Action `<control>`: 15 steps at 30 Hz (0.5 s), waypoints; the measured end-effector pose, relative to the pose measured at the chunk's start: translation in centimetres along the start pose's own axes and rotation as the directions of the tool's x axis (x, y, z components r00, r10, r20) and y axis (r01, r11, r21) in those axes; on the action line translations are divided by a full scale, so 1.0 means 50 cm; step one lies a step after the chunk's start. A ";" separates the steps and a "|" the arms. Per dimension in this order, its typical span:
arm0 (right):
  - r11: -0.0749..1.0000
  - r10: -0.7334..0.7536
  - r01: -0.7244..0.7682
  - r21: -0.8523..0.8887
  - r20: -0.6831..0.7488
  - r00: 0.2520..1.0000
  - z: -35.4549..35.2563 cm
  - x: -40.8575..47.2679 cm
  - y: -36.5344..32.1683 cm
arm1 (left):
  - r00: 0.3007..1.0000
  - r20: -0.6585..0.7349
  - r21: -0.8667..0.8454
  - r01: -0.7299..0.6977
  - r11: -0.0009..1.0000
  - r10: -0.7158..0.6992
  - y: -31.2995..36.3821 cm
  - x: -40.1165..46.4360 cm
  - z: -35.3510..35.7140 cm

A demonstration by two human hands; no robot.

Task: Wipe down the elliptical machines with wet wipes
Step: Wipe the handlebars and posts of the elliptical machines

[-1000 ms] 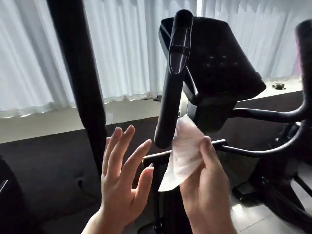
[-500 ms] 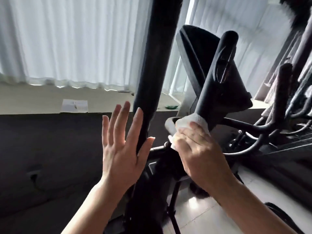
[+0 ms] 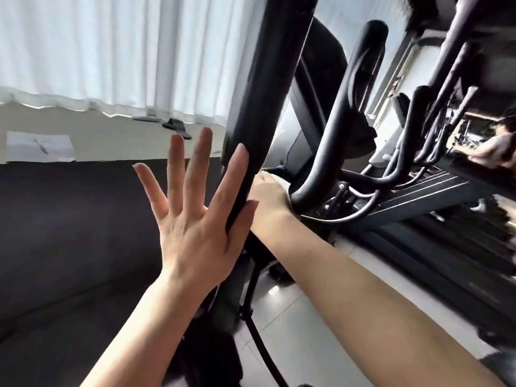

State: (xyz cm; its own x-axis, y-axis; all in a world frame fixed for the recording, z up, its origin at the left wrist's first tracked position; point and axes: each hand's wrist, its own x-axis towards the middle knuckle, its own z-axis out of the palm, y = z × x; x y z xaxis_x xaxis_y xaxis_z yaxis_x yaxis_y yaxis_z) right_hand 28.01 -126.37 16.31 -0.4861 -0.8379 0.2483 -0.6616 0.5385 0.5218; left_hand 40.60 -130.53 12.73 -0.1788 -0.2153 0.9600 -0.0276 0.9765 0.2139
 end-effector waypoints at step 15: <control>0.837 -0.496 0.418 -0.354 -0.166 0.852 -0.010 -0.161 0.105 | 0.998 0.007 0.037 0.059 0.998 -0.060 -0.012 0.029 -0.004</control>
State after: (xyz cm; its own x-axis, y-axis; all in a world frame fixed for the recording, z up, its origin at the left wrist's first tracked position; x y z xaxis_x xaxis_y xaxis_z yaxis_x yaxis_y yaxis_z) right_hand 28.72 -116.85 17.47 0.0086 -0.9960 0.0887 -0.5544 0.0691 0.8294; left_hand 40.54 -131.46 14.03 -0.1833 -0.2730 0.9444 -0.0744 0.9618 0.2636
